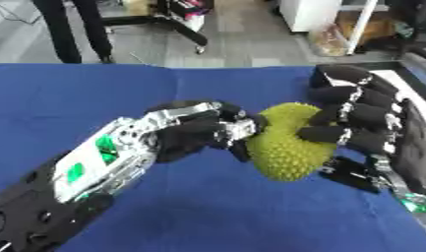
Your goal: Pick up the objects with one hand, pass them to the other hand, and then place them into the box on the other side of the table.
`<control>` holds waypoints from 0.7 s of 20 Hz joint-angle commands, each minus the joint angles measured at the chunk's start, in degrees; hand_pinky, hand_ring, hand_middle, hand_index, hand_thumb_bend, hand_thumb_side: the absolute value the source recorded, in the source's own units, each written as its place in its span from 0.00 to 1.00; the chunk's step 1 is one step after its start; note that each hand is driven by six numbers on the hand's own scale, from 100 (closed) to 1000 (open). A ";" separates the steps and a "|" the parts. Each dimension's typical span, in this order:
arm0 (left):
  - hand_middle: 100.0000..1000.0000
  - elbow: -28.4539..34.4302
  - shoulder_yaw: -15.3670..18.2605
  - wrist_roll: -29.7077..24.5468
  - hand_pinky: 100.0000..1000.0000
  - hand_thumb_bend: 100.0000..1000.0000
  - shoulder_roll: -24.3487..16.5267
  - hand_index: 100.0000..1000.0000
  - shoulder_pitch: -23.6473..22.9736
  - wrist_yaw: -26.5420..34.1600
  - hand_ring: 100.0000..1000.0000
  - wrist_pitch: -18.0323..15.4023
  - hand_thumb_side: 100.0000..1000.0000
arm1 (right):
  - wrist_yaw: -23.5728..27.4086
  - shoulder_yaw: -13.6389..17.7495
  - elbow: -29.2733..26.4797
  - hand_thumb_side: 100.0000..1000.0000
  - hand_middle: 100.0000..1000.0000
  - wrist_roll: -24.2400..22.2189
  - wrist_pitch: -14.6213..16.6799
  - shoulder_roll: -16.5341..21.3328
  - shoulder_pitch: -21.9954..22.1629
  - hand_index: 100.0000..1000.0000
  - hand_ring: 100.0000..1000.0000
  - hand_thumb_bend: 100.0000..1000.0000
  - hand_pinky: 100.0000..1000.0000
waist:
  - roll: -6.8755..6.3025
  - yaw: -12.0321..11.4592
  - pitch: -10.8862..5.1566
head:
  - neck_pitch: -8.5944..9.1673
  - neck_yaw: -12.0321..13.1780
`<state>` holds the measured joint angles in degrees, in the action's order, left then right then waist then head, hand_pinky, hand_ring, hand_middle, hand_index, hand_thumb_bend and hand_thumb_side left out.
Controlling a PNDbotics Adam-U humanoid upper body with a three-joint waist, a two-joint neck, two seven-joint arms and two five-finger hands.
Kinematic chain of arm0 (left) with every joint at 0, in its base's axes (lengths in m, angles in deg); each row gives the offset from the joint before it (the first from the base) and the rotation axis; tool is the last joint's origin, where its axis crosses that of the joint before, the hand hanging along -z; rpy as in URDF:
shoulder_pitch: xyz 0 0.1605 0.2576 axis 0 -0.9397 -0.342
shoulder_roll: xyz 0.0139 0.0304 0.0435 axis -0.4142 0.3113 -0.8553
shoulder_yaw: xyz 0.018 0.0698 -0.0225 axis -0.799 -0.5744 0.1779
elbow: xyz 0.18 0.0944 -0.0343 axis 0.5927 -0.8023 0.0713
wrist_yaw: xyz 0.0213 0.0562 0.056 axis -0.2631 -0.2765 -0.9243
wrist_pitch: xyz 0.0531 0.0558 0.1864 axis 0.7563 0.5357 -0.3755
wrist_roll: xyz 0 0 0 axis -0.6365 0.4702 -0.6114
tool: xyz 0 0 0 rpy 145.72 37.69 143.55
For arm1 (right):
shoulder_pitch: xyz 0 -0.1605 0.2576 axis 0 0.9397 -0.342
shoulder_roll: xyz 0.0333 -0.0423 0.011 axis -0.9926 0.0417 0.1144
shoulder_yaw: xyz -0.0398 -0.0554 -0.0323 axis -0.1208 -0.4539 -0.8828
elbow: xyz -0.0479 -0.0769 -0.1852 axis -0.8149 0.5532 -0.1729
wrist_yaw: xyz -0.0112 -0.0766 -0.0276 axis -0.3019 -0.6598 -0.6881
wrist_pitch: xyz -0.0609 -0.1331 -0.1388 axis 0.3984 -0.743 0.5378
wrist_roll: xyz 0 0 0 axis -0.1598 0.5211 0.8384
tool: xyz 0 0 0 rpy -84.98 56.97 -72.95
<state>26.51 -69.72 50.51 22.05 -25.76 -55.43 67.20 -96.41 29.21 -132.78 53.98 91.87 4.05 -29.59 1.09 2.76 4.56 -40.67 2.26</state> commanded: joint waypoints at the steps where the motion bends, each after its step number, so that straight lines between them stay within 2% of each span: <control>1: 0.65 -0.26 2.47 -0.09 0.73 0.24 -0.44 0.80 0.14 -2.70 0.69 -2.05 0.78 | 0.85 1.16 -1.18 0.00 0.30 5.66 3.87 1.20 -0.14 0.47 0.58 0.00 0.77 | 0.07 0.01 -0.91 | 0.29 -0.32; 3: 0.69 -0.86 4.19 0.52 0.74 0.33 -0.65 0.83 -0.74 -4.48 0.71 -3.66 0.84 | 1.25 1.58 -1.18 0.00 0.30 6.44 3.59 1.51 0.25 0.47 0.58 0.00 0.76 | 0.11 -0.02 -0.89 | 0.35 -0.46; 5: 0.70 -1.44 6.00 1.37 0.75 0.34 -0.88 0.84 -1.74 -6.01 0.72 -5.22 0.87 | 2.11 2.10 -1.18 0.00 0.30 7.35 3.27 1.96 0.64 0.47 0.58 0.00 0.76 | 0.16 -0.04 -0.85 | 0.41 -0.62; 11: 0.70 -1.59 12.42 5.46 0.75 0.34 -1.66 0.85 -4.92 -8.32 0.72 -10.02 0.92 | 6.66 3.96 -1.18 0.00 0.27 9.25 1.10 4.86 3.61 0.47 0.57 0.00 0.74 | 0.42 -0.52 -0.71 | 0.64 -2.24; 14: 0.70 -1.17 15.66 7.80 0.75 0.33 -2.15 0.85 -7.06 -8.88 0.72 -12.30 0.91 | 9.08 5.50 -1.18 0.00 0.25 10.59 -0.62 6.99 6.21 0.46 0.56 0.00 0.73 | 0.62 -0.82 -0.44 | 1.20 -4.30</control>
<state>24.27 -56.05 57.44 21.35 -33.43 -63.95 55.96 -88.58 33.34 -132.78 58.91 86.95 8.73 -22.96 1.65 1.93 4.66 -40.38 -1.22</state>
